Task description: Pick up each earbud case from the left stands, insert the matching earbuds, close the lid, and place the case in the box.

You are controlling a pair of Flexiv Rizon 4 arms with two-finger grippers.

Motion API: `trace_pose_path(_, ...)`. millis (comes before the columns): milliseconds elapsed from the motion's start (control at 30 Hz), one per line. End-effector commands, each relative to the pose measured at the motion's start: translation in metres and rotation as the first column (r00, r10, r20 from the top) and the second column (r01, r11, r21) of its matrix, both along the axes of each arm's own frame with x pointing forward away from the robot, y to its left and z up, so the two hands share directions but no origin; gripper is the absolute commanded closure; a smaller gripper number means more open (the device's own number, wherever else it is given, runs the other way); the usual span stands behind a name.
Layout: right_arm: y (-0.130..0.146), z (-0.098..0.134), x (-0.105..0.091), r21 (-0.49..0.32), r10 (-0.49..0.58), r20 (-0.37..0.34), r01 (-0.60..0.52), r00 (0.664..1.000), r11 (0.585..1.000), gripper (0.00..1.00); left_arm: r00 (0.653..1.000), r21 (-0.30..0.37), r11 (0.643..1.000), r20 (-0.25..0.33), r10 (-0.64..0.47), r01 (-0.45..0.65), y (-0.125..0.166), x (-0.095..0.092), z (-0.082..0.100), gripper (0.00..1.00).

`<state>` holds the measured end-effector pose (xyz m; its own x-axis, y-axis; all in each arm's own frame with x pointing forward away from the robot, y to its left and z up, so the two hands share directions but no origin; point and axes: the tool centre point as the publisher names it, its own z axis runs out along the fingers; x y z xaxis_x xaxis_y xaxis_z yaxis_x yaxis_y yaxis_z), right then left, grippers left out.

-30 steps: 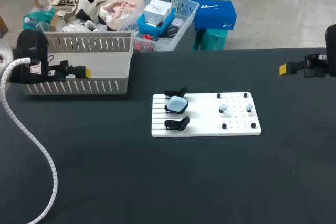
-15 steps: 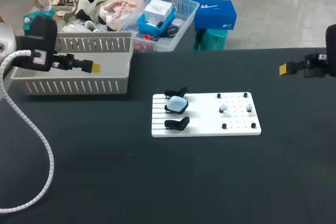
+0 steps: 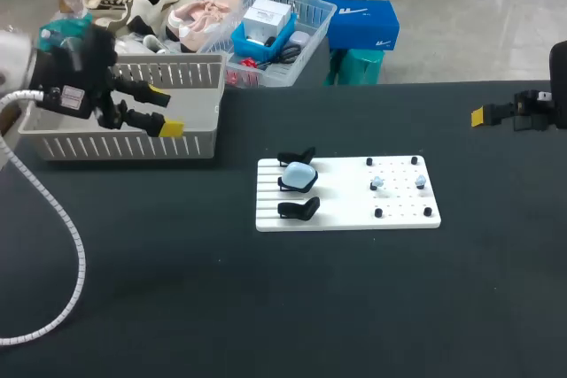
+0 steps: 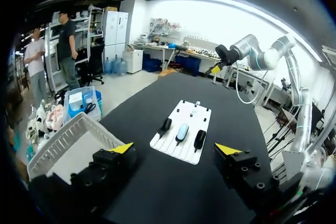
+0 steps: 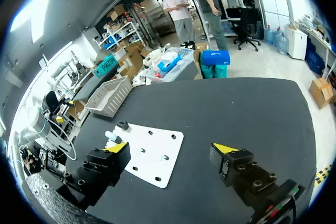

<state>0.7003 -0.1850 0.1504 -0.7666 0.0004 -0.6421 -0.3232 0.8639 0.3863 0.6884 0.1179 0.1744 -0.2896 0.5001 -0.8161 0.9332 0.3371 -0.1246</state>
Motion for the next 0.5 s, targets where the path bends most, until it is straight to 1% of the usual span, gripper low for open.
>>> trace_pose_path(33, -0.001, 0.0, 0.0, 0.001, 0.002, 0.0, -0.002, 1.0, 1.0, 0.0, 0.947, 0.051, 0.955, 0.122, -0.296, 0.292, -0.012, 0.008, -0.011, 0.0)
trace_pose_path(133, -0.001, 0.0, 0.0, 0.001, 0.002, 0.0, -0.002, 1.0, 1.0, 0.0, 0.927, 0.064, 0.941, 0.163, -0.337, 0.331, -0.023, 0.012, -0.02, 0.0)
trace_pose_path(200, -0.001, 0.0, 0.0, 0.001, 0.002, 0.0, -0.002, 1.0, 1.0, 0.0, 0.909, 0.081, 0.933, 0.21, -0.359, 0.35, -0.031, 0.014, -0.027, 0.0)
trace_pose_path(233, -0.001, 0.0, 0.0, 0.001, 0.002, 0.0, -0.002, 1.0, 1.0, 0.0, 0.903, 0.083, 0.929, 0.218, -0.37, 0.36, -0.034, 0.014, -0.03, 0.0)
trace_pose_path(300, -0.001, 0.0, 0.0, 0.001, 0.002, 0.0, -0.002, 1.0, 1.0, 0.0, 0.895, 0.086, 0.922, 0.221, -0.388, 0.378, -0.04, 0.016, -0.036, 0.0)
trace_pose_path(333, -0.001, 0.0, 0.0, 0.001, 0.002, 0.0, -0.002, 1.0, 1.0, 0.0, 0.887, 0.093, 0.917, 0.235, -0.398, 0.387, -0.044, 0.016, -0.04, 0.0)
trace_pose_path(367, -0.001, 0.0, 0.0, 0.001, 0.002, 0.0, -0.002, 1.0, 1.0, 0.0, 0.873, 0.108, 0.905, 0.238, -0.425, 0.411, -0.047, 0.016, -0.045, 0.0)
trace_pose_path(500, -0.001, 0.0, 0.0, 0.001, 0.002, 0.0, -0.002, 1.0, 1.0, 0.0, 0.865, 0.101, 0.894, 0.226, -0.449, 0.437, -0.06, 0.017, -0.059, 0.0)
